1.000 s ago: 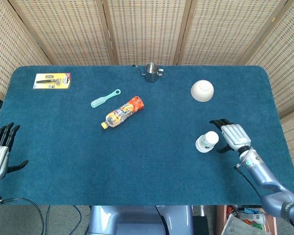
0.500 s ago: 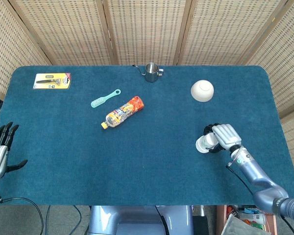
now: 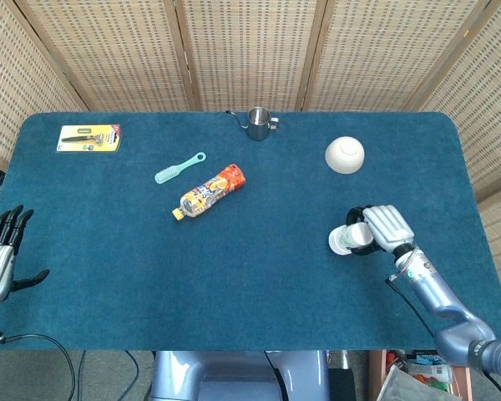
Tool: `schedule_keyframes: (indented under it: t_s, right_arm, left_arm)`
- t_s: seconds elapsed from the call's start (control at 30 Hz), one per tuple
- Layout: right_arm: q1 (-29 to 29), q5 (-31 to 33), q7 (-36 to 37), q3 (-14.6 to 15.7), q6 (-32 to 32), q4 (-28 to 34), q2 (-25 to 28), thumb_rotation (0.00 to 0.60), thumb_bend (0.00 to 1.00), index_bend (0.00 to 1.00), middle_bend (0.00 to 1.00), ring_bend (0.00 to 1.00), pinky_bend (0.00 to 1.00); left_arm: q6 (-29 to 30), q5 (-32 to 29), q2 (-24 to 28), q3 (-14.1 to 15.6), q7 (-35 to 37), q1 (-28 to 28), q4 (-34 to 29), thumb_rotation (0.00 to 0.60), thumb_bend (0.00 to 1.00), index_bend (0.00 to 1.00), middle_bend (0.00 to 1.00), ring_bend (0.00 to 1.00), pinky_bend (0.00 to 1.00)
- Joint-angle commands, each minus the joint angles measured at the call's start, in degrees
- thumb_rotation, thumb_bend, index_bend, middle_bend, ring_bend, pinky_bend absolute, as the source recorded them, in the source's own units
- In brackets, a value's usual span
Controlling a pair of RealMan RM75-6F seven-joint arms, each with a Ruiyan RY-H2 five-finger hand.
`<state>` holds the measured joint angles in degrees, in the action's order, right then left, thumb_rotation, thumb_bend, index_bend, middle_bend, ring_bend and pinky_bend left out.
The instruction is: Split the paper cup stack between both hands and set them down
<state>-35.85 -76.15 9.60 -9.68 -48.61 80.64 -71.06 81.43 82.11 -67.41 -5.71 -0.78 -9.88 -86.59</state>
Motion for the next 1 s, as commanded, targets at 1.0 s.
schedule_keyframes:
  t_s: [1.0]
  right_arm:
    - [-11.73, 21.98, 39.52, -16.18, 24.77, 6.21, -1.86, 0.600, 0.46, 0.56, 0.56, 0.44, 0.64]
  left_arm:
    - [-1.84, 15.78, -13.35, -7.10, 9.30, -25.04, 21.28, 0.600, 0.13, 0.12, 0.00, 0.11, 0.11]
